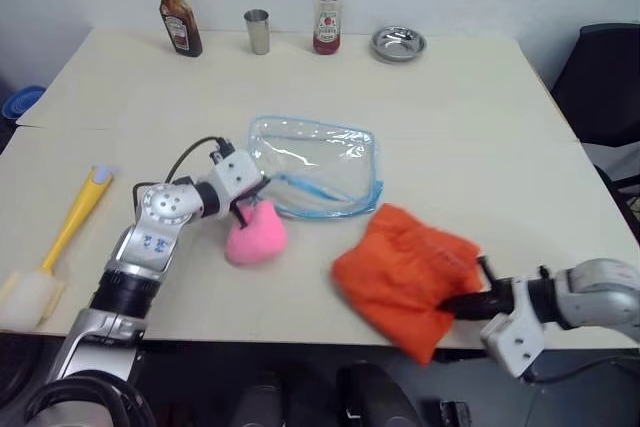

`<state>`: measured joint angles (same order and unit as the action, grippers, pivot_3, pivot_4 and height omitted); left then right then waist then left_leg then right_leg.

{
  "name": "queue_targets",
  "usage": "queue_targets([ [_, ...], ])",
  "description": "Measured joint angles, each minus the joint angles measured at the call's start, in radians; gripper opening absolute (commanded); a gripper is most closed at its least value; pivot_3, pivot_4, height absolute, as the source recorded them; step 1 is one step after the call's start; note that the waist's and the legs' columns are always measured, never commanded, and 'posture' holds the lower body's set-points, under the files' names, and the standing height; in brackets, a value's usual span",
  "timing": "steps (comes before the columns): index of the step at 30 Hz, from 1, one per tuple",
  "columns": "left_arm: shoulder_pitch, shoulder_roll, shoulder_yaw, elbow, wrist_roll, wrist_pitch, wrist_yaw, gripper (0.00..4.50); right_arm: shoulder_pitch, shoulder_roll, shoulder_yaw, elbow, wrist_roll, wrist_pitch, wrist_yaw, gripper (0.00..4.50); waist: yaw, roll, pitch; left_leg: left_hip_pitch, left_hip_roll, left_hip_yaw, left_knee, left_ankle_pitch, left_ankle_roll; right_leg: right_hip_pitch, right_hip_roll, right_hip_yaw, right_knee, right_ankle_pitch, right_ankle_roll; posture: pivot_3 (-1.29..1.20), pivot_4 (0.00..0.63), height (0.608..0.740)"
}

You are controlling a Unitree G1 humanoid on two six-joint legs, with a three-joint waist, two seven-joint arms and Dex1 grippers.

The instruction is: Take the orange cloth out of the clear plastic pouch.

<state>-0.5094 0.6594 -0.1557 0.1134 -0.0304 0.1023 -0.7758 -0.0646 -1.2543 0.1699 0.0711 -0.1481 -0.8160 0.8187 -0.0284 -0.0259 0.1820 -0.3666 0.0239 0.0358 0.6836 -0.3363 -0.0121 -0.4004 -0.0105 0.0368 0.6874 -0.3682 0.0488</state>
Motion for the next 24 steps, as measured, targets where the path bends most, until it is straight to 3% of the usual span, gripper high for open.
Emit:
queue_targets([
  [6, 0.162, 0.090, -0.002, -0.227, -0.088, 0.004, -0.195, 0.00, 0.054, 0.091, -0.174, 0.127, 0.106, 0.217, -0.076, 0.05, 0.000, 0.001, 0.001, 0.010, 0.000, 0.000, -0.005, -0.001, 0.002, 0.011, 0.000, 0.000, -0.005, 0.000, 0.000, 0.00, 0.150, 0.740],
  [12, 0.185, 0.120, 0.004, -0.282, -0.119, 0.044, -0.254, 0.00, 0.039, 0.253, -0.192, 0.034, 0.105, 0.456, -0.145, 0.05, -0.001, 0.002, 0.001, 0.009, 0.000, 0.000, -0.005, -0.001, 0.002, 0.010, 0.001, 0.001, -0.005, 0.000, 0.000, 0.00, 0.150, 0.740],
  [16, 0.188, 0.131, 0.021, -0.290, -0.133, 0.070, -0.276, 0.00, 0.016, 0.302, -0.191, -0.005, 0.066, 0.538, -0.166, 0.05, 0.000, 0.002, 0.001, 0.009, 0.000, 0.000, -0.005, -0.001, 0.002, 0.010, 0.001, 0.001, -0.005, 0.000, 0.000, 0.00, 0.150, 0.740],
  [17, 0.188, 0.131, 0.022, -0.291, -0.138, 0.077, -0.281, 0.23, 0.011, 0.313, -0.191, -0.011, 0.062, 0.553, -0.167, 0.01, 0.000, 0.002, 0.001, 0.009, 0.000, 0.000, -0.005, -0.001, 0.002, 0.010, 0.001, 0.001, -0.005, 0.000, 0.000, 0.00, 0.150, 0.740],
  [21, 0.202, 0.142, 0.042, -0.302, -0.175, 0.126, -0.300, 1.26, 0.008, 0.330, -0.191, -0.033, 0.067, 0.607, -0.157, 1.01, -0.001, 0.002, 0.001, 0.009, 0.000, 0.000, -0.006, -0.001, 0.002, 0.009, 0.001, 0.001, -0.005, 0.000, 0.000, 0.00, 0.150, 0.740],
  [24, 0.217, 0.149, 0.074, -0.319, -0.218, 0.173, -0.308, 2.21, 0.028, 0.334, -0.212, -0.076, 0.126, 0.667, -0.119, 2.11, 0.000, 0.003, 0.001, 0.008, 0.000, 0.000, -0.006, -0.002, 0.002, 0.009, 0.001, 0.001, -0.005, 0.000, 0.000, 0.00, 0.150, 0.740],
])
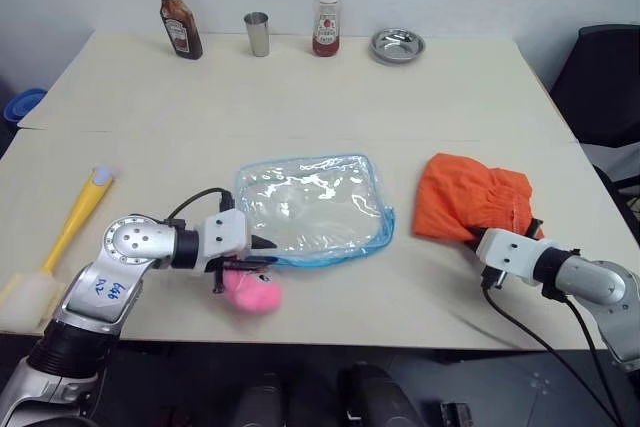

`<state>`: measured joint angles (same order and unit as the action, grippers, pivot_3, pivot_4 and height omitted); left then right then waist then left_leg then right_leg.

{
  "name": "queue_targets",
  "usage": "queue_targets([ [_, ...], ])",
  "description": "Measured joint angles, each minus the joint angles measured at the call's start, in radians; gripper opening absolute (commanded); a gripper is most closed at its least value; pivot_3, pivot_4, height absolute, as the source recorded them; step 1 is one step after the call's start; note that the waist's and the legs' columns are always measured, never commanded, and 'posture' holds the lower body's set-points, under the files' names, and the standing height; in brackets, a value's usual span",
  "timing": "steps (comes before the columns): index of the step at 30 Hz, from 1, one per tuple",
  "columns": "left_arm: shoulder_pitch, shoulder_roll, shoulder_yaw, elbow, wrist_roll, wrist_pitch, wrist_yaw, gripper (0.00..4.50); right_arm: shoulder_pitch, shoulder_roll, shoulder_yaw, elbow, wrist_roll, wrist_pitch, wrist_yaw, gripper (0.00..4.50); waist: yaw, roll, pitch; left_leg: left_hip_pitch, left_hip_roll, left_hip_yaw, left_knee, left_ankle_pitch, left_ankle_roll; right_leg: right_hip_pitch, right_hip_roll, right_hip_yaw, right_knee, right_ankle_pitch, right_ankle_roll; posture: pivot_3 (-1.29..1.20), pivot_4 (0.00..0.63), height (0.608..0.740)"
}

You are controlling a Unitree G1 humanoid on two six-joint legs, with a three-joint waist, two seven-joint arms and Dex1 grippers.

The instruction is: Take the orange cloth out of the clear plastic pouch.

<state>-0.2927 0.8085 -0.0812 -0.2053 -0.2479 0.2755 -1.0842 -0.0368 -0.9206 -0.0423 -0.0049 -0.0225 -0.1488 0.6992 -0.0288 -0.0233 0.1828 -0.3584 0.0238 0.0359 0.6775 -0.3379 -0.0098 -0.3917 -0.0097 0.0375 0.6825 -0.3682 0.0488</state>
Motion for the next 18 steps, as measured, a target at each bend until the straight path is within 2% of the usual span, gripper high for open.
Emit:
queue_targets([
  [2, 0.022, 0.006, 0.036, -0.023, -0.035, 0.035, -0.001, 2.70, 0.034, 0.000, -0.040, -0.056, 0.068, 0.049, 0.045, 2.68, 0.000, 0.000, 0.000, 0.000, 0.000, 0.000, -0.001, 0.000, 0.000, 0.000, 0.000, 0.000, -0.001, 0.000, 0.000, 0.00, 0.150, 0.740],
  [5, 0.026, -0.002, 0.153, -0.046, -0.136, 0.149, 0.050, 3.61, 0.107, -0.026, -0.172, -0.171, 0.273, 0.214, 0.159, 3.73, 0.002, 0.001, 0.001, -0.001, 0.001, -0.001, -0.001, -0.002, 0.003, 0.000, 0.000, -0.001, -0.002, 0.000, 0.000, 0.00, 0.150, 0.740],
  [6, 0.026, 0.002, 0.204, -0.052, -0.175, 0.194, 0.063, 3.65, 0.123, -0.039, -0.230, -0.194, 0.336, 0.271, 0.191, 4.08, 0.002, 0.001, 0.001, -0.002, 0.001, -0.002, -0.001, -0.002, 0.004, 0.000, 0.000, -0.002, -0.002, 0.000, 0.000, 0.00, 0.150, 0.740],
  [8, 0.036, 0.051, 0.326, -0.055, -0.261, 0.284, 0.063, 3.65, 0.162, -0.087, -0.375, -0.199, 0.452, 0.394, 0.264, 4.08, 0.001, 0.001, 0.001, -0.001, 0.001, -0.002, -0.001, -0.002, 0.004, 0.001, 0.000, -0.002, -0.003, 0.000, 0.000, 0.00, 0.150, 0.740],
  [12, 0.136, 0.177, 0.513, -0.028, -0.331, 0.359, -0.004, 3.65, 0.269, -0.175, -0.582, -0.095, 0.552, 0.568, 0.431, 4.08, 0.000, 0.000, 0.001, 0.004, 0.000, -0.001, -0.010, -0.002, 0.004, 0.004, 0.000, -0.001, -0.009, 0.000, 0.000, 0.00, 0.150, 0.740],
  [14, 0.207, 0.230, 0.564, 0.032, -0.326, 0.346, -0.062, 3.65, 0.291, -0.191, -0.633, -0.007, 0.564, 0.620, 0.495, 4.08, -0.002, 0.001, 0.001, 0.006, 0.000, -0.001, -0.013, -0.002, 0.004, 0.006, 0.000, -0.001, -0.011, 0.000, 0.000, 0.00, 0.150, 0.740],
  [18, 0.256, 0.271, 0.592, 0.181, -0.261, 0.239, -0.116, 3.65, 0.277, -0.209, -0.642, 0.117, 0.552, 0.630, 0.557, 4.08, -0.003, 0.001, 0.001, 0.006, 0.000, -0.001, -0.013, -0.002, 0.004, 0.005, -0.001, -0.001, -0.011, 0.000, 0.000, 0.00, 0.150, 0.740],
])
